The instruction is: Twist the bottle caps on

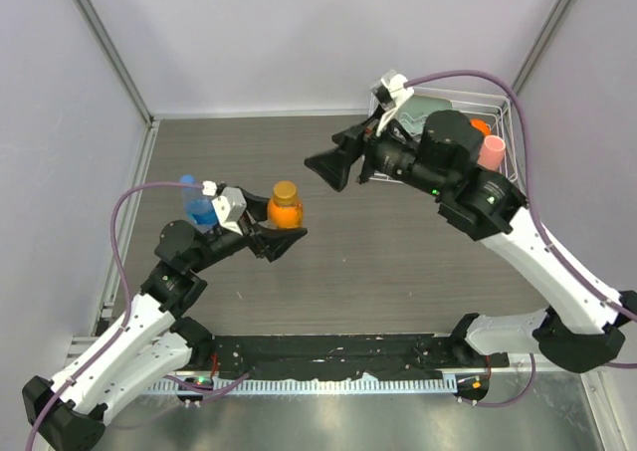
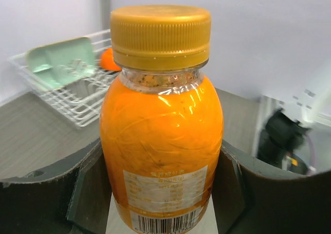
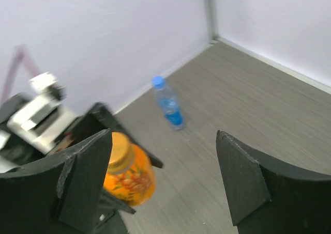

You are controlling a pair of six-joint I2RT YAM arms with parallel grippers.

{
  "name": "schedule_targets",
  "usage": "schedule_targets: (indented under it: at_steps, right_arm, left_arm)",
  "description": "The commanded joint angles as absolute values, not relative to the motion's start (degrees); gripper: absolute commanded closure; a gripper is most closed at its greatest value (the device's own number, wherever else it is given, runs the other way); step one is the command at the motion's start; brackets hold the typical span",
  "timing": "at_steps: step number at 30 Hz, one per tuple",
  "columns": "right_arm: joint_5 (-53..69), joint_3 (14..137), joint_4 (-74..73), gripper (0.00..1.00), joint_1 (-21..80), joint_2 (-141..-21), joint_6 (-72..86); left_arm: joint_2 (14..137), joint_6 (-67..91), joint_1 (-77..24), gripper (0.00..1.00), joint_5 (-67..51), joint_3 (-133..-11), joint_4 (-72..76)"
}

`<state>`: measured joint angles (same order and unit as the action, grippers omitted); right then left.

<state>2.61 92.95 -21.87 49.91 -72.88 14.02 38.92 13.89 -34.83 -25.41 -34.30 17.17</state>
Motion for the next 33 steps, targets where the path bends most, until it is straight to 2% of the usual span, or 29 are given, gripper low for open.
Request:
schedule_targets:
  at_steps: [1, 4, 8, 17, 26, 33]
  right_arm:
    - [33.7, 91.4, -21.4, 0.13, 48.2, -70.8, 9.6]
    - [42.3, 89.6, -19.3, 0.14, 48.2, -71.5, 9.6]
    - [49.7, 84.6, -8.7, 0.17, 48.2, -71.1, 13.5]
    - [53.3, 80.1, -0.2, 0.24, 48.2, -69.6, 17.5]
    - [53.6, 74.8, 11.0, 0.29, 48.3, -69.3, 23.9]
    - [53.8, 74.4, 13.3, 0.32, 48.5, -69.5, 24.5]
  left_arm:
    - [38.8, 17.4, -34.6, 0.94, -41.5, -36.5, 20.4]
    - [39.6, 20.4, -34.6, 0.94, -52.4, -37.2, 21.0]
    - [40.4, 21.4, -34.8, 0.96, -58.0, -38.3, 21.3]
    - [40.5, 22.2, -34.8, 1.00, -57.4, -38.7, 23.6]
    - [40.2, 24.1, -34.8, 1.00, -53.2, -38.1, 24.9]
    - [40.3, 25.4, -34.8, 1.00, -52.2, -37.9, 25.6]
